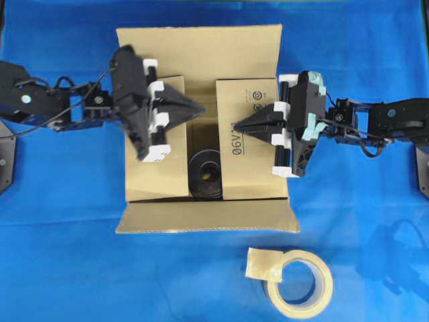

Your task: Close the cardboard box.

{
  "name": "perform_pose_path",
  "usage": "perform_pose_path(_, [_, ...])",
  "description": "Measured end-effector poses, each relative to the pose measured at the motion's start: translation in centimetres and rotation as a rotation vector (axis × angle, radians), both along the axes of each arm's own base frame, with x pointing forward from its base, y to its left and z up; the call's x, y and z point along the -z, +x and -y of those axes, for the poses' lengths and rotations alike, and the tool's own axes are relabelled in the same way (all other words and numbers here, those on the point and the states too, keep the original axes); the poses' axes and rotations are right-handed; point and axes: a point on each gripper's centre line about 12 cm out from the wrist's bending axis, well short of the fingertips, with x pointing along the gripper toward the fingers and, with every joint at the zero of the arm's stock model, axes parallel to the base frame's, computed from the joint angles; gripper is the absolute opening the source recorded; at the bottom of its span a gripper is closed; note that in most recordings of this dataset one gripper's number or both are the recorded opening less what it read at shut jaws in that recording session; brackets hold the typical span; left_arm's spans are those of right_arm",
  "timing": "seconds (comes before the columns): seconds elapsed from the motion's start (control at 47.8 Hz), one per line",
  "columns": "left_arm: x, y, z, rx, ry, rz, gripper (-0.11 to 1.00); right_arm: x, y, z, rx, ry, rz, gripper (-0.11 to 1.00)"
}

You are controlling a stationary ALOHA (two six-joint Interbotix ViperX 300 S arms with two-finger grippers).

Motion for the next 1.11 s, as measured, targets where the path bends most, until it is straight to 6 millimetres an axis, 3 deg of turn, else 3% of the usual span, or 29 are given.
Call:
perform_pose_path(0.251, [-0.8, 1.9, -2.7, -0.046, 0.056, 0.023, 0.00, 0.0, 0.0, 0.0, 0.001, 0.001, 0.000, 0.00])
perform_pose_path(0.481, [0.1, 2.6, -4.4, -0.080, 0.060, 0.002, 0.00, 0.0, 0.0, 0.0, 0.001, 0.001, 0.000, 0.00])
perform_pose_path(0.795, [1.7, 3.0, -4.6, -0.082, 0.052, -0.034, 0.00, 0.0, 0.0, 0.0, 0.001, 0.001, 0.000, 0.00])
perform_pose_path(1.108, [1.9, 3.0, -4.6, -0.082, 0.053, -0.037, 0.00, 0.0, 0.0, 0.0, 0.001, 0.001, 0.000, 0.00])
